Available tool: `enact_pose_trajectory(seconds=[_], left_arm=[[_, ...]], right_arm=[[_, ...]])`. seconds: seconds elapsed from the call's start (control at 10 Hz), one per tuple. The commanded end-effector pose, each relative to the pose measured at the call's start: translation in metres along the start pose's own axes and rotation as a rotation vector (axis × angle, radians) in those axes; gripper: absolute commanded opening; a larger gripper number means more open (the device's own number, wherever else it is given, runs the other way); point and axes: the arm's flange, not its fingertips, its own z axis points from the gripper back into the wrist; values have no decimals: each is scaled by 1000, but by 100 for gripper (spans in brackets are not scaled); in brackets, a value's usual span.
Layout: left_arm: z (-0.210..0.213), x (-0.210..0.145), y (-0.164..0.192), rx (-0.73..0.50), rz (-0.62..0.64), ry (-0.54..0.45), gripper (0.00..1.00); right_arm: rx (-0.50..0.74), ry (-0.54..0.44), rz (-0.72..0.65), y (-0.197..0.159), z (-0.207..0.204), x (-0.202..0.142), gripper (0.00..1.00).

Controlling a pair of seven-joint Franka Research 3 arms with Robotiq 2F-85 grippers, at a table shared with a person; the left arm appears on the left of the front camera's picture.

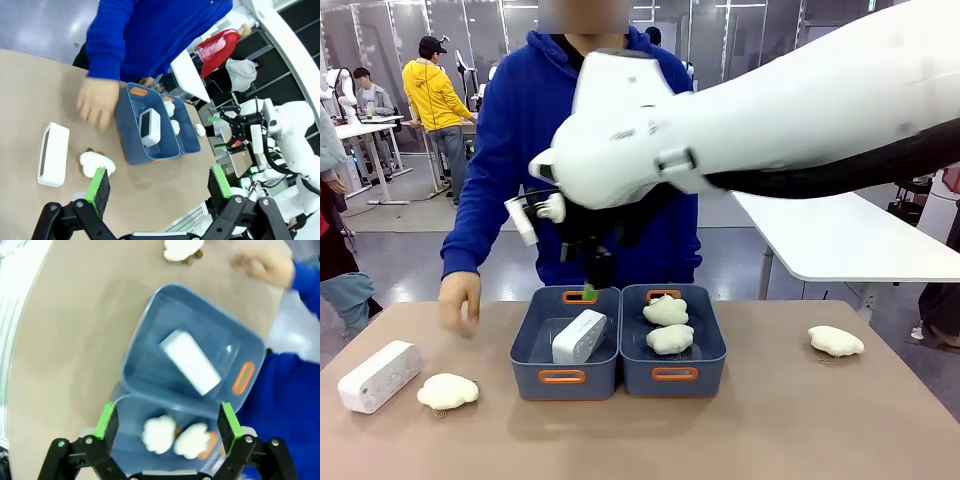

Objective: Sort the digital clocks into the basket.
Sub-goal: Pick up the Digital clock from the table and place it into the empty Plastic storage basket.

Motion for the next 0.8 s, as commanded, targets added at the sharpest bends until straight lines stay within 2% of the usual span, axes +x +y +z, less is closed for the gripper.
enact_pose_trajectory(seconds=[0.0,0.3,0.5,0.7], left_arm=[[0,1,0,-27,-13,-13,100],[0,1,0,-27,-13,-13,100],[0,1,0,-27,-13,-13,100],[0,1,0,-27,-13,-13,100]], right_arm=[[-64,-16,-279,78,23,-71,100],[-154,-53,-747,141,73,-159,100],[-140,-62,-1102,197,103,-211,100],[-141,-118,-1310,244,108,-248,100]])
